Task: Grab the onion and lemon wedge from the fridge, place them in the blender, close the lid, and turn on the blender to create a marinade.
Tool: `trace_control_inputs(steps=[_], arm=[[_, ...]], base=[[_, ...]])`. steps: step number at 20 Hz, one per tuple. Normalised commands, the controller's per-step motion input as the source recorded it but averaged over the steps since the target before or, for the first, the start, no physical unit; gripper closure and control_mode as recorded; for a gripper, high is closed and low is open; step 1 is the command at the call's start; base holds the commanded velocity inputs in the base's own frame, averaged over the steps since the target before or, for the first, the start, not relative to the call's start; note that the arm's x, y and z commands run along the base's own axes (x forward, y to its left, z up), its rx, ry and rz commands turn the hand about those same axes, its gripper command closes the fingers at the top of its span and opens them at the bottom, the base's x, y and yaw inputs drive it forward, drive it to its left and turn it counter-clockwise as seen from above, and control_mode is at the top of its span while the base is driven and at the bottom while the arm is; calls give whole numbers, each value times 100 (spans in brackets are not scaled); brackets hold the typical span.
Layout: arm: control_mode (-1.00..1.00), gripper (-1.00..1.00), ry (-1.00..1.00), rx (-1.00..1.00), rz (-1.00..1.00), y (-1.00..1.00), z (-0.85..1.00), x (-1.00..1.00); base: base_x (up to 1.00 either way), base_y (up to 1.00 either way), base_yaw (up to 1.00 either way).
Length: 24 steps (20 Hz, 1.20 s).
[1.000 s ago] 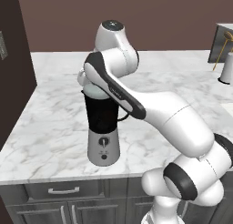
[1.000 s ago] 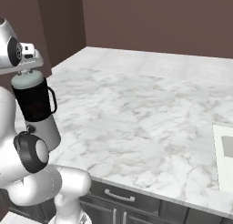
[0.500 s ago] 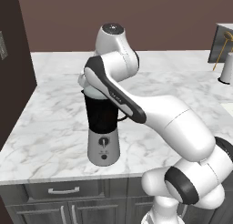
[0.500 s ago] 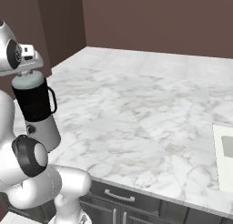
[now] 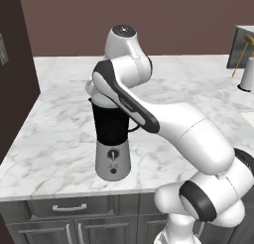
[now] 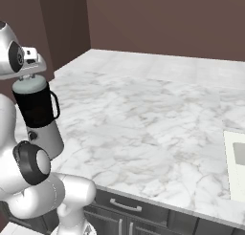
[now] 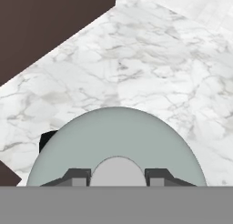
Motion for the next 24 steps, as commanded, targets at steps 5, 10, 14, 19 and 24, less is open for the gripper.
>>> trace_control_inputs(steps=[5, 10, 14, 19, 24], arm=[[-100, 100, 2, -1, 0, 0, -16, 0], [-100, 100, 0, 0, 0, -11, -26, 0], [-100, 100, -4, 0, 0, -18, -39, 0], [-100, -100, -7, 0, 0, -14, -42, 0], [-100, -100, -8, 0, 0, -4, -20, 0]], base=[[0, 0, 0], [0, 0, 0], [0, 0, 0], [0, 0, 0], [0, 0, 0]])
